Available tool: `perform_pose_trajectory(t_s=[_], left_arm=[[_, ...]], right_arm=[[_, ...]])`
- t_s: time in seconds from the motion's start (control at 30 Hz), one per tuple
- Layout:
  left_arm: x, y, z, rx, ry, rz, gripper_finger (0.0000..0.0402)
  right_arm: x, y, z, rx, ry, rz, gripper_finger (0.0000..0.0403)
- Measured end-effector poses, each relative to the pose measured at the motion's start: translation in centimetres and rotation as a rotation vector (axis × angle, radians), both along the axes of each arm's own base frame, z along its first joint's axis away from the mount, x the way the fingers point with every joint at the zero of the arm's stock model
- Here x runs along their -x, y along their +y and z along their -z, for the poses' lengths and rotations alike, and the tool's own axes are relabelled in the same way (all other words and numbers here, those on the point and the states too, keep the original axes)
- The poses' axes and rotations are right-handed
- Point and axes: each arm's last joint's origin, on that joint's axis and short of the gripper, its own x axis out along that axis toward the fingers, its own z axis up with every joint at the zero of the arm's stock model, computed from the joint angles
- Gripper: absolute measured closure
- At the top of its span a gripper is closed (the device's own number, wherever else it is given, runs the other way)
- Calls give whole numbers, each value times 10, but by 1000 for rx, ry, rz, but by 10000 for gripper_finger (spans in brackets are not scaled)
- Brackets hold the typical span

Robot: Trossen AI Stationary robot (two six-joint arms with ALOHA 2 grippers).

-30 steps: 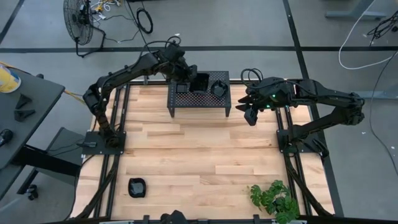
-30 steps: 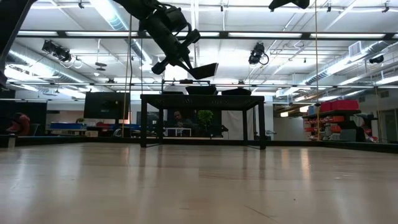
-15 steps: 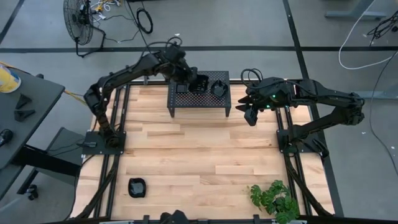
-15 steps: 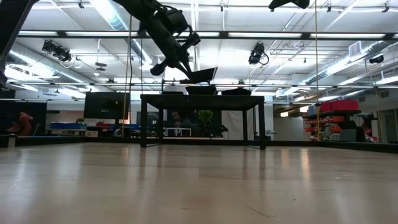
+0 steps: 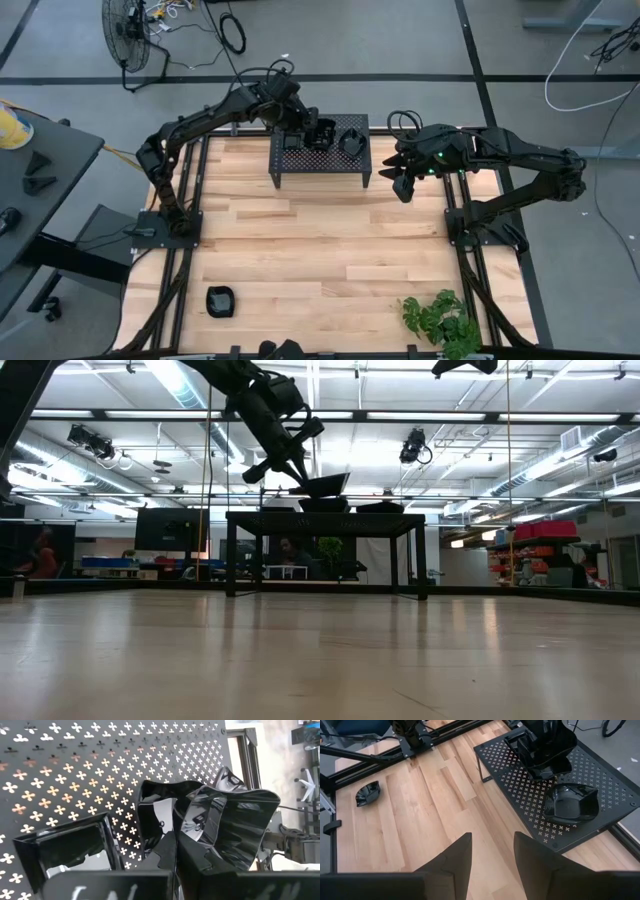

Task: Pick & Place Mini shaped plates
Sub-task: Stack the distorted square plate on top of the other distorted square plate on the shelf

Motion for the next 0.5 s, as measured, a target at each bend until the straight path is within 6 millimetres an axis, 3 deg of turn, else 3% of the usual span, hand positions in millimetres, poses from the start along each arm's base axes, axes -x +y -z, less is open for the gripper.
perform_pose_trajectory(t_s=[0.27,0.5], left_arm=[[-3,-4,0,-9,7,2,383],[-3,-4,0,-11,9,-5,334]], right_arm=[[0,0,0,0,0,0,254],[0,0,0,0,0,0,254]])
